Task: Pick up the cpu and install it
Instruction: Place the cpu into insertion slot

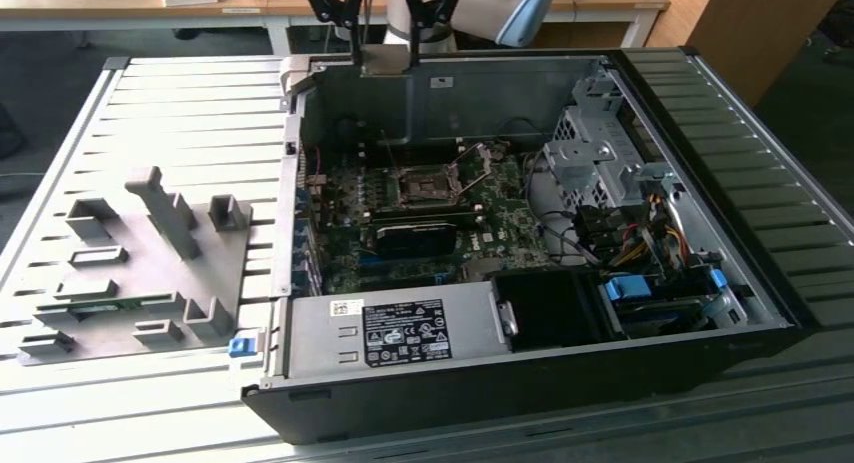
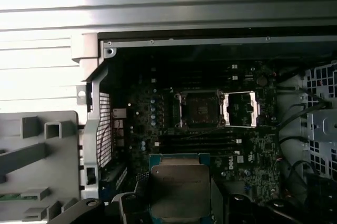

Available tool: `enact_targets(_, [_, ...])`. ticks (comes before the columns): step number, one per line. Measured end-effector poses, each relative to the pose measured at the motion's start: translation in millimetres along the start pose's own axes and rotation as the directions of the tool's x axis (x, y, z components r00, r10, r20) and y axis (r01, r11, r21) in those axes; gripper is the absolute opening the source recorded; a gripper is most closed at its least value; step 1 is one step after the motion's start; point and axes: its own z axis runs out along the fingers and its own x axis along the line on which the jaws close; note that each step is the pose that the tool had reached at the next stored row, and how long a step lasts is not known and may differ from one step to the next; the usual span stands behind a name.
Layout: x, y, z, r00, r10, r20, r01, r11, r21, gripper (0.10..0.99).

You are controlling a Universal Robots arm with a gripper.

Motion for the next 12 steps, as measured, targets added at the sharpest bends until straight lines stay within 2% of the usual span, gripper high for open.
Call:
enact_targets(6, [-4.4,0.3,0.0,1.0,0.006,0.0003,-0.006,1.0,0.0,0.545])
enact_targets(12, [-4.9,0.3,0.0,1.0,0.009,0.0004,-0.009,1.0,0.0,0.545])
